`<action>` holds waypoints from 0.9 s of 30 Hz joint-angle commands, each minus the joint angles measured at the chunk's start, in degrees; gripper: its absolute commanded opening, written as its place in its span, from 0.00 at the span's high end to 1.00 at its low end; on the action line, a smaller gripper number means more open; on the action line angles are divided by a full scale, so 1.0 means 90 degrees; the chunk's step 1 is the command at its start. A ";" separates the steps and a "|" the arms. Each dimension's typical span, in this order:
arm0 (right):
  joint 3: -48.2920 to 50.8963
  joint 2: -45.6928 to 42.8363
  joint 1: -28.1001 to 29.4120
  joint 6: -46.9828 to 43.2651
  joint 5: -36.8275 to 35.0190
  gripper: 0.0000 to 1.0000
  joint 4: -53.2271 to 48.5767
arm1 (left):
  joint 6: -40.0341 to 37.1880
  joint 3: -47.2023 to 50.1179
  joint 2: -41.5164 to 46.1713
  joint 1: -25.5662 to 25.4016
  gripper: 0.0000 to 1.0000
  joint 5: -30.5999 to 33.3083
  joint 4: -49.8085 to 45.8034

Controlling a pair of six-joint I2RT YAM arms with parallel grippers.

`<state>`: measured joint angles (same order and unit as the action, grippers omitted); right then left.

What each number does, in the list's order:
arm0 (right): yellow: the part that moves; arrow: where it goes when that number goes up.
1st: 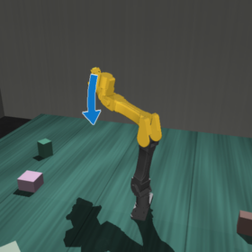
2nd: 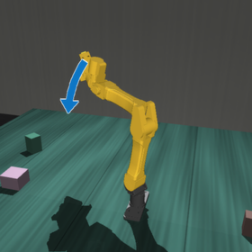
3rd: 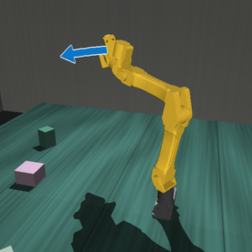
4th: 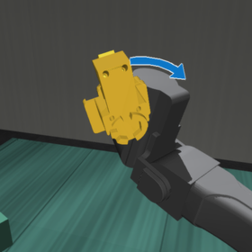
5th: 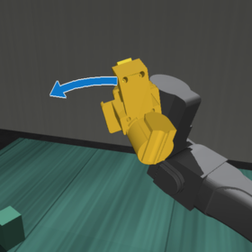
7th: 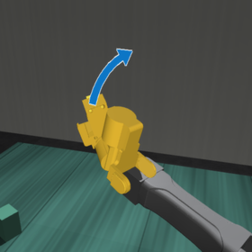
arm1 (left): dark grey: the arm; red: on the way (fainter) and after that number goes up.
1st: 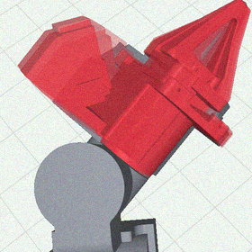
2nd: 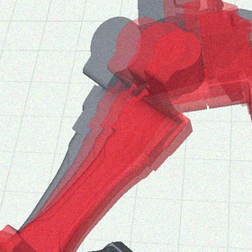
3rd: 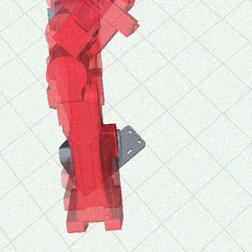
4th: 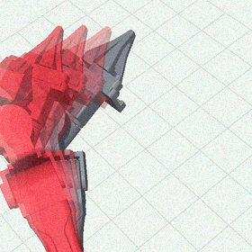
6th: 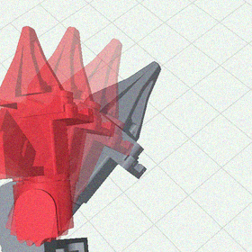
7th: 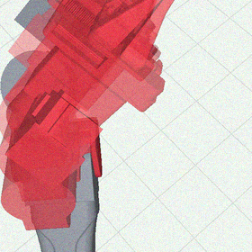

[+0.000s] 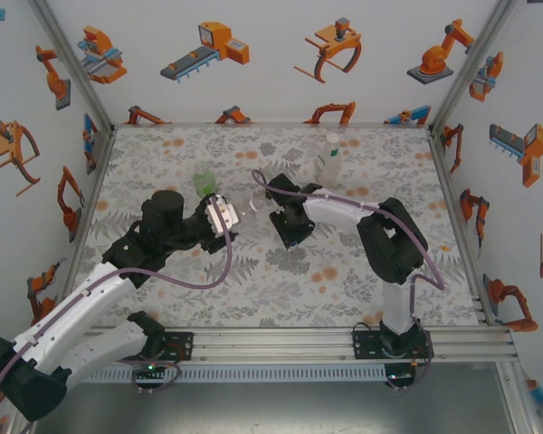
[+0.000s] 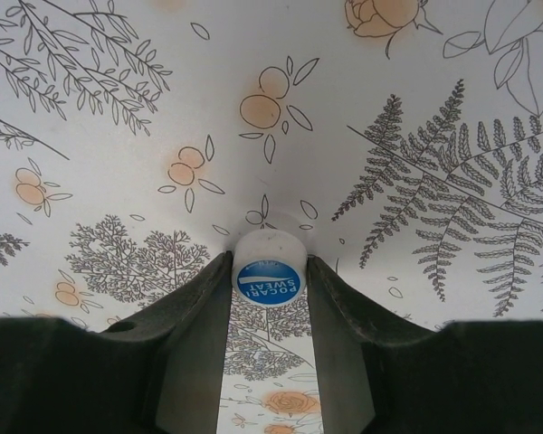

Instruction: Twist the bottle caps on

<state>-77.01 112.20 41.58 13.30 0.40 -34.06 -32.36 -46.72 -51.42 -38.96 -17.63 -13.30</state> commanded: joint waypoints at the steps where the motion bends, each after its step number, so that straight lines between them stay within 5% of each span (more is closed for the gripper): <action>1: -0.0164 0.0111 -0.0030 -0.0229 -0.0116 0.60 -0.0043 | 0.0036 -0.0016 -0.0038 0.0022 1.00 -0.0126 0.0052; 15: -0.0162 0.0118 -0.0033 -0.0596 0.0113 0.61 -0.0040 | 0.0023 -0.0025 -0.0063 0.0025 1.00 -0.0141 0.0042; 27: -0.0131 -0.0183 -0.0030 -0.0659 0.0130 0.75 -0.0077 | 0.0011 -0.0052 -0.0107 0.0036 1.00 -0.0245 -0.0015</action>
<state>-77.38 112.38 41.58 7.60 1.34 -34.06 -32.36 -46.74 -52.18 -38.96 -17.91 -13.34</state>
